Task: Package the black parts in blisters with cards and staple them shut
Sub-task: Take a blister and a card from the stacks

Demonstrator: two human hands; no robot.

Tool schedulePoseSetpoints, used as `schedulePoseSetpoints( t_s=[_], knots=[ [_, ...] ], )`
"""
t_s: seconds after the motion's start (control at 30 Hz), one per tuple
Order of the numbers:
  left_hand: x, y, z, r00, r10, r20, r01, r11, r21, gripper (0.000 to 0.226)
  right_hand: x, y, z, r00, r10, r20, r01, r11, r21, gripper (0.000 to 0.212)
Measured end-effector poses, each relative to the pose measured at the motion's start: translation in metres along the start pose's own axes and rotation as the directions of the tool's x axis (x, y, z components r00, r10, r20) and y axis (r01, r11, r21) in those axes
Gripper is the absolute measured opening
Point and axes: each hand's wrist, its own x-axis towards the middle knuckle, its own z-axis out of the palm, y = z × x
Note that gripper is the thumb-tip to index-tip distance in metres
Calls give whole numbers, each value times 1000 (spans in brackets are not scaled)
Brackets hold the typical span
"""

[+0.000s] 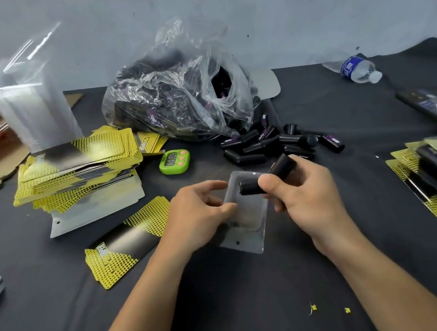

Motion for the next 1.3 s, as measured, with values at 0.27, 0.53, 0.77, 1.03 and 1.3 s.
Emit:
schedulePoseSetpoints(
  t_s=[0.27, 0.53, 0.77, 1.03, 1.3],
  knots=[
    [0, 11, 1, 976, 0, -216, -96, 895, -436, 18, 6, 3, -7, 987, -80, -137, 73, 996, -52, 16],
    [-1, 14, 7, 1000, 1, -30, -18, 815, -580, 16, -1, 3, 1, 993, -106, 57, 116, 964, -238, 23],
    [-5, 15, 11, 994, -3, 112, 73, 771, -633, 45, -7, -1, 3, 984, -164, -68, 135, 942, -307, 40],
    [-5, 16, 13, 984, 6, 178, 124, 697, -707, 47, -11, -8, 18, 909, -392, -144, 234, 764, -602, 31],
    [-3, 12, 11, 977, 48, 210, 133, 630, -765, 47, -10, -12, 12, 910, -414, 0, 307, 677, -669, 41]
  ],
)
